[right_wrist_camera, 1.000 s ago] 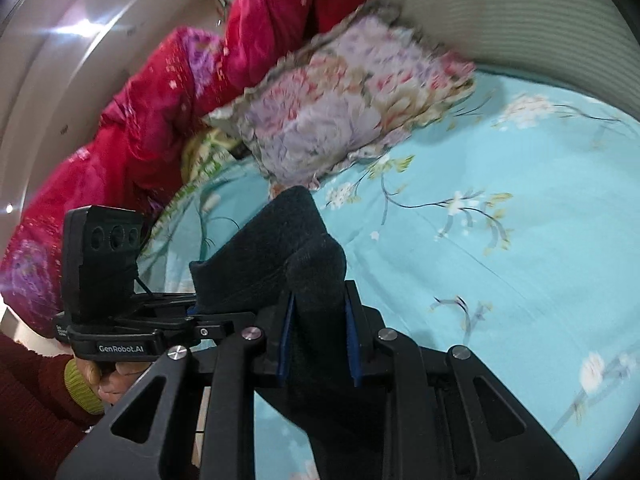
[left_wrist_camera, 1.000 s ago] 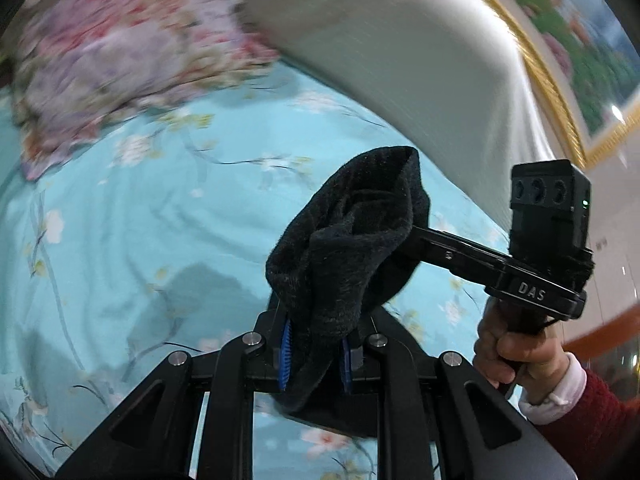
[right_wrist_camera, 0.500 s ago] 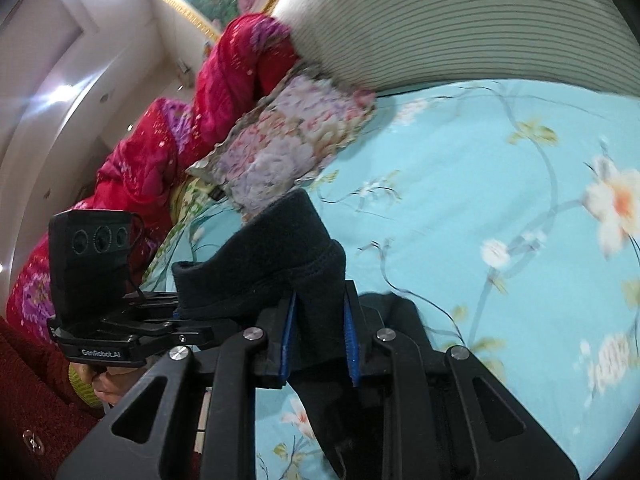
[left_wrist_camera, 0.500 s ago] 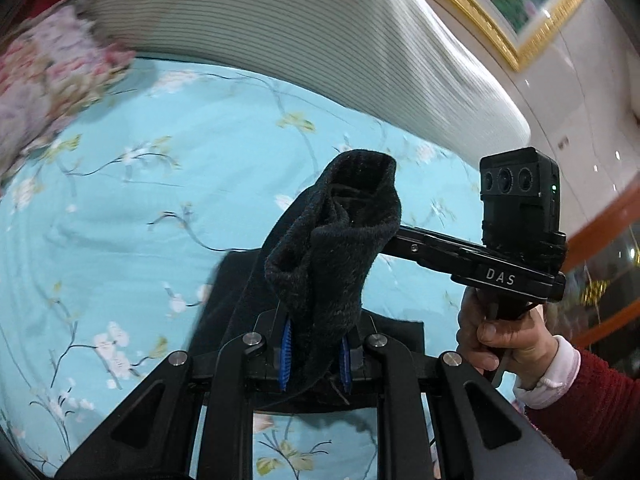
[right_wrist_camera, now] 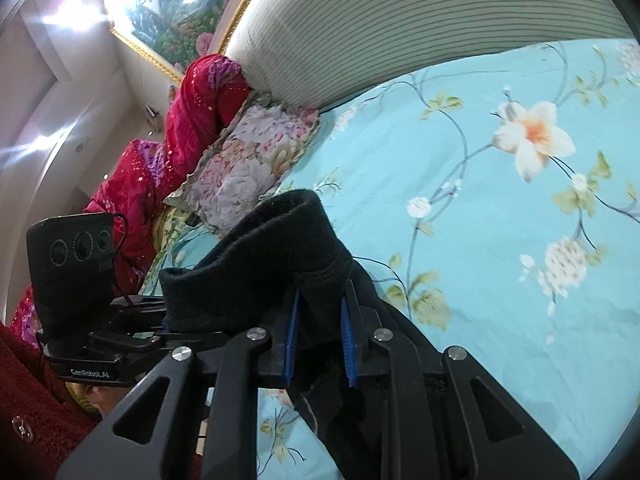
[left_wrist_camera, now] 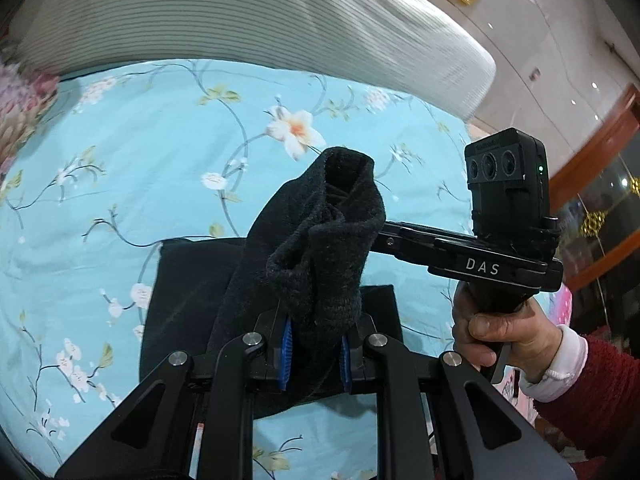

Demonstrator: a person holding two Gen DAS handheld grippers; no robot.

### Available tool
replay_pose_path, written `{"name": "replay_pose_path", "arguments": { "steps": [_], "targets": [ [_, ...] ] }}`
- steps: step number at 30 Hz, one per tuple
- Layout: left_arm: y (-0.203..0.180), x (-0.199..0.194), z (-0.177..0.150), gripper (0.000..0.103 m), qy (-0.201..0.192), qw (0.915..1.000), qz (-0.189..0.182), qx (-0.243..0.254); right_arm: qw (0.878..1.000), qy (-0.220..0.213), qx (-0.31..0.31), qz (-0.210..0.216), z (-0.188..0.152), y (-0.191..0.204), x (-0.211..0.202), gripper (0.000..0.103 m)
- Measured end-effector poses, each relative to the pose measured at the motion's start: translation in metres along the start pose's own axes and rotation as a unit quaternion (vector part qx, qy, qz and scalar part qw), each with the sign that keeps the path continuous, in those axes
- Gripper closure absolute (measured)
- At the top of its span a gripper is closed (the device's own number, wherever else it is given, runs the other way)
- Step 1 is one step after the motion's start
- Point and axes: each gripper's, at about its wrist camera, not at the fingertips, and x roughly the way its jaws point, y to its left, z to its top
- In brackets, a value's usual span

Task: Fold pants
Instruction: 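Lift the held end and fold it over the bundle with both grippers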

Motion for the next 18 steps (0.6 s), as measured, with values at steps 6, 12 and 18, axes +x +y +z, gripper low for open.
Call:
{"name": "replay_pose_path", "arguments": {
  "steps": [6,12,18],
  "targets": [
    [-0.014,0.016,-0.004,0.085,0.019,0.9995,-0.01,0.023,1.0,-0.015,0.021,-0.01,-0.017,-0.013,-0.016,0.083],
    [-0.029,0.038,-0.013,0.086,0.047,0.9976,-0.018,0.048,0.998,-0.023,0.046,-0.024,-0.034,-0.025,-0.023,0.084],
    [-0.041,0.063,-0.022,0.086,0.071,0.9945,-0.023,0.074,0.996,-0.022,0.07,-0.045,-0.052,-0.041,-0.029,0.084]
  ]
}}
